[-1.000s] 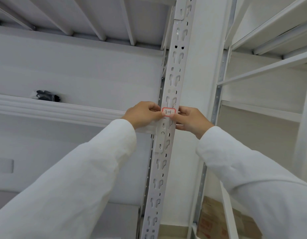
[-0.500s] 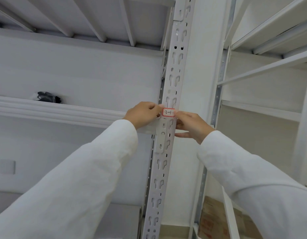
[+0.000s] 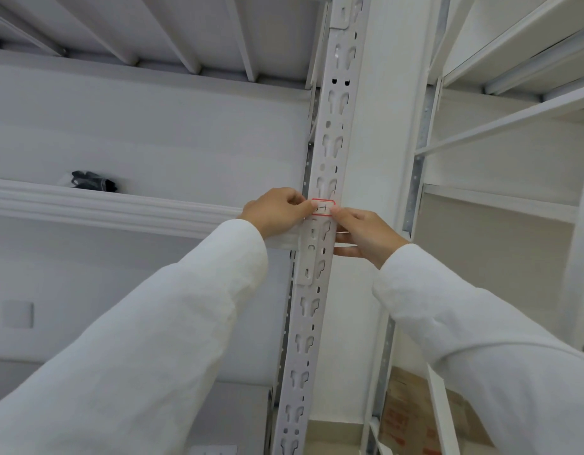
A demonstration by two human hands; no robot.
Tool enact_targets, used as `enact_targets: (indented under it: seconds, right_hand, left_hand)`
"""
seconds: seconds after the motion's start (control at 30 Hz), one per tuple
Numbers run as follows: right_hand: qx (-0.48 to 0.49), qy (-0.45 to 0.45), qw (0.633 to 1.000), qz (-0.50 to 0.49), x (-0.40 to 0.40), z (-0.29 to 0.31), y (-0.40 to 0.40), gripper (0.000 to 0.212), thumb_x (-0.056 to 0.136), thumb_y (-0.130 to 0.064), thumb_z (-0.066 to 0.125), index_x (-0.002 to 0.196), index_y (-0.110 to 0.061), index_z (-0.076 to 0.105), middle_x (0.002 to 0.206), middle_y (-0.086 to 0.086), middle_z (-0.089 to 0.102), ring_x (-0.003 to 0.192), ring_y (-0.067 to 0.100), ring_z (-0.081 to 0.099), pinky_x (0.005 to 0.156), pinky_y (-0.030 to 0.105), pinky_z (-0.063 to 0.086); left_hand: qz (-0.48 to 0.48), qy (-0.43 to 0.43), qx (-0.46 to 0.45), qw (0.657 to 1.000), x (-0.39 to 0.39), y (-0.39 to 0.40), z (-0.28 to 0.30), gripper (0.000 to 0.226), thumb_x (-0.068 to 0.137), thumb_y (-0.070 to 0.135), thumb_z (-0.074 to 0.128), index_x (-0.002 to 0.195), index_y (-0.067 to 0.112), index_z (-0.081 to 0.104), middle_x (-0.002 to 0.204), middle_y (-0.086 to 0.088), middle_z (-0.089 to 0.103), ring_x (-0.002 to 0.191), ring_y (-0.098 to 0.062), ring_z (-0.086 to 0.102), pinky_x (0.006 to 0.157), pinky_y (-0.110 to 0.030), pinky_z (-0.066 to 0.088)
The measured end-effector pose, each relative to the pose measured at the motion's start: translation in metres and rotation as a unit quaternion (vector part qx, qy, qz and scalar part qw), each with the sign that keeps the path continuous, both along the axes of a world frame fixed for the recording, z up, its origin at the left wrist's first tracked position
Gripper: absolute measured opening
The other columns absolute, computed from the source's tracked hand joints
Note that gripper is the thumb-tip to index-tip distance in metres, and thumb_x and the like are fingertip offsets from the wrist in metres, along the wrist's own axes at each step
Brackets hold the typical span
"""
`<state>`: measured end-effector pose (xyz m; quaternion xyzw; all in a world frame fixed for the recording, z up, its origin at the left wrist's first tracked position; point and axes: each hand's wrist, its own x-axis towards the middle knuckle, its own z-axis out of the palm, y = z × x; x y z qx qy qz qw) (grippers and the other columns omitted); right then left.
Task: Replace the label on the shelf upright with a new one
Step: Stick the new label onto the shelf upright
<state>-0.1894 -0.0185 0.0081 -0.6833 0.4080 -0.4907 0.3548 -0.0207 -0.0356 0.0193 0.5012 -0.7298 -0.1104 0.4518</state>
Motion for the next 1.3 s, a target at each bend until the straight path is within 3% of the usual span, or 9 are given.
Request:
enact_targets:
  seconds: [0.2,0.4,0.5,0.6,0.7,0.83,1.0,1.13,1.3]
  right_hand:
    - [-0.013,0.042,0.999,0.007,-0.002,0.003,-0.001,0.024,0.087,-0.029,0.062,0.109,-0.020,0.065,0.099,-0.002,0.071,0.084,0.011,0.069,0.077,0.026,0.057]
    - [-0.011,0.074,0.997,-0.015,0.002,0.015,-0.007,0.037,0.083,-0.030,0.067,0.109,-0.005,0.061,0.098,0.008,0.070,0.077,0.014,0.071,0.069,0.025,0.058]
    - [-0.024,0.101,0.995,-0.017,0.001,0.016,-0.008,0.036,0.086,-0.029,0.063,0.108,-0.002,0.061,0.090,0.006,0.070,0.071,0.011,0.071,0.066,0.022,0.058]
    - [-0.005,0.135,0.991,-0.016,-0.003,0.021,-0.006,0.035,0.092,-0.027,0.055,0.114,0.000,0.059,0.098,0.009,0.069,0.081,0.015,0.069,0.075,0.025,0.057]
    - [0.056,0.178,0.982,-0.031,-0.006,0.029,0.002,0.041,0.093,-0.043,0.045,0.112,-0.011,0.060,0.105,0.006,0.068,0.090,0.016,0.067,0.079,0.032,0.055]
    - [0.058,0.212,0.971,-0.095,0.002,0.034,0.003,0.062,0.085,-0.067,0.034,0.103,-0.016,0.063,0.094,0.003,0.071,0.086,0.018,0.070,0.083,0.038,0.054]
    - [0.028,0.220,0.971,-0.090,0.002,0.032,-0.001,0.055,0.091,-0.055,0.038,0.109,-0.008,0.060,0.098,0.009,0.071,0.086,0.022,0.070,0.082,0.034,0.055]
    - [0.038,0.188,0.980,-0.051,-0.004,0.029,-0.001,0.046,0.095,-0.047,0.039,0.111,-0.008,0.058,0.101,0.012,0.068,0.086,0.023,0.068,0.077,0.030,0.055]
    - [-0.016,0.200,0.979,-0.046,-0.009,0.018,-0.003,0.021,0.094,-0.029,0.051,0.108,-0.016,0.060,0.102,0.006,0.067,0.088,0.017,0.068,0.085,0.031,0.053]
  left_hand:
    - [-0.014,-0.005,0.026,1.000,0.003,0.000,-0.001,0.043,0.063,0.059,0.065,0.095,0.031,0.060,0.089,0.012,0.063,0.107,-0.018,0.060,0.103,-0.042,0.040]
    - [-0.008,-0.002,0.013,1.000,0.000,0.001,-0.002,0.037,0.068,0.057,0.064,0.093,0.030,0.059,0.079,0.015,0.057,0.108,-0.023,0.059,0.103,-0.044,0.039]
    - [-0.017,0.005,0.013,1.000,0.001,0.001,0.000,0.038,0.072,0.055,0.065,0.098,0.028,0.061,0.090,0.007,0.062,0.109,-0.022,0.059,0.104,-0.044,0.039]
    - [-0.016,-0.003,0.009,1.000,0.002,0.001,0.000,0.031,0.083,0.043,0.062,0.107,0.024,0.062,0.109,-0.003,0.066,0.112,-0.024,0.057,0.104,-0.044,0.039]
    - [-0.025,-0.009,0.016,1.000,0.004,0.002,0.000,0.030,0.085,0.041,0.059,0.110,0.024,0.062,0.114,-0.004,0.065,0.112,-0.026,0.057,0.103,-0.045,0.040]
    - [-0.021,-0.007,0.033,0.999,0.000,0.006,0.003,0.034,0.088,0.051,0.049,0.103,0.024,0.061,0.115,0.002,0.063,0.112,-0.020,0.055,0.104,-0.042,0.039]
    - [0.055,-0.011,-0.004,0.998,-0.011,0.005,0.000,0.043,0.085,0.060,0.048,0.100,0.023,0.062,0.105,0.006,0.064,0.106,-0.019,0.057,0.103,-0.041,0.037]
    - [0.008,0.011,0.004,1.000,-0.004,0.002,0.001,0.033,0.081,0.055,0.053,0.093,0.025,0.062,0.108,0.001,0.066,0.109,-0.023,0.058,0.103,-0.044,0.039]
    - [-0.023,-0.002,0.019,1.000,0.005,0.002,0.000,0.025,0.074,0.049,0.062,0.093,0.032,0.062,0.102,0.003,0.066,0.110,-0.023,0.059,0.103,-0.044,0.041]
